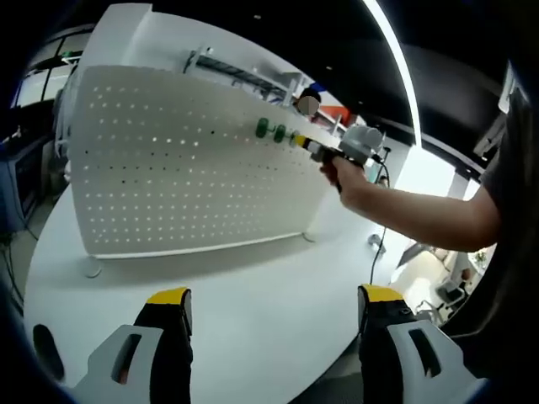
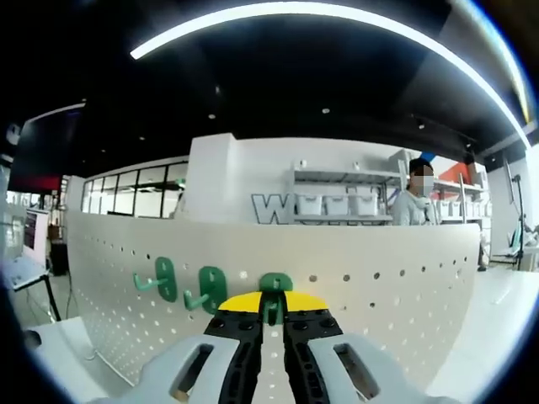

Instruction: Insert the hook assembly into the mounting plate slot until the hook locks in place.

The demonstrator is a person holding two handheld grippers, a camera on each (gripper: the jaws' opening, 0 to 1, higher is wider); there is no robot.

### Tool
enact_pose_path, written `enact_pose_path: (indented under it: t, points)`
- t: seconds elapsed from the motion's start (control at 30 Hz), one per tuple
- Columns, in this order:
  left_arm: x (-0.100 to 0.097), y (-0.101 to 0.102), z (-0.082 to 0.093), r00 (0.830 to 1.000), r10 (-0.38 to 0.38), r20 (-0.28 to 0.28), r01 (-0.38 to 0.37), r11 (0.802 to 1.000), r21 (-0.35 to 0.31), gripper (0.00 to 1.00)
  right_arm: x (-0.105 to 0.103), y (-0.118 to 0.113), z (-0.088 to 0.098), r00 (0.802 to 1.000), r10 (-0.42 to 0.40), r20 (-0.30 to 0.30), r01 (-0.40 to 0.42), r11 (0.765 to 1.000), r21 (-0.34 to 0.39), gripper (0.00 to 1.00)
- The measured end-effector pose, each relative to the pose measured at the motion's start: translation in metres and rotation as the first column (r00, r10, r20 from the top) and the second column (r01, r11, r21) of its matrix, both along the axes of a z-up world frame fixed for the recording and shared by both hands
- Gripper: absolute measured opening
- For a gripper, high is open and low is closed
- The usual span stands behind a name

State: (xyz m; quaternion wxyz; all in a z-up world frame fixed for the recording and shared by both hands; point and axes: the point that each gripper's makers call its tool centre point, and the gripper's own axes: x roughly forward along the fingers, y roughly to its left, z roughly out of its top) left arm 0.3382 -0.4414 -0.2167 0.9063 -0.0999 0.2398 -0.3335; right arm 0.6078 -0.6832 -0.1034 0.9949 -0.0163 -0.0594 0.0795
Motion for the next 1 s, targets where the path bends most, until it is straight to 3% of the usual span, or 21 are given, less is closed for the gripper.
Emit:
enact_pose_path:
  t: [0.17,0.5,1.0]
  points:
    - [-0.001,0.002,0.001,1.0,0.004,0.008,-0.004,1.0,0.002,0.82,0.002,-0.002,0.0,1.0,0.008,-0.01,-0.008,0.999,0.044,0.12]
    - [-0.003,0.017,-0.001,0.999,0.044,0.002,-0.044,0.999,-0.001,0.82,0.001,-0.007,0.01,1.0,0.001,0.009,-0.002,0.999,0.032,0.13]
    - [-0.007,0.032,-0.004,0.997,0.075,0.005,-0.075,0.997,0.019,0.82,-0.03,-0.017,0.035,0.998,-0.021,0.061,0.021,1.0,0.009,0.14]
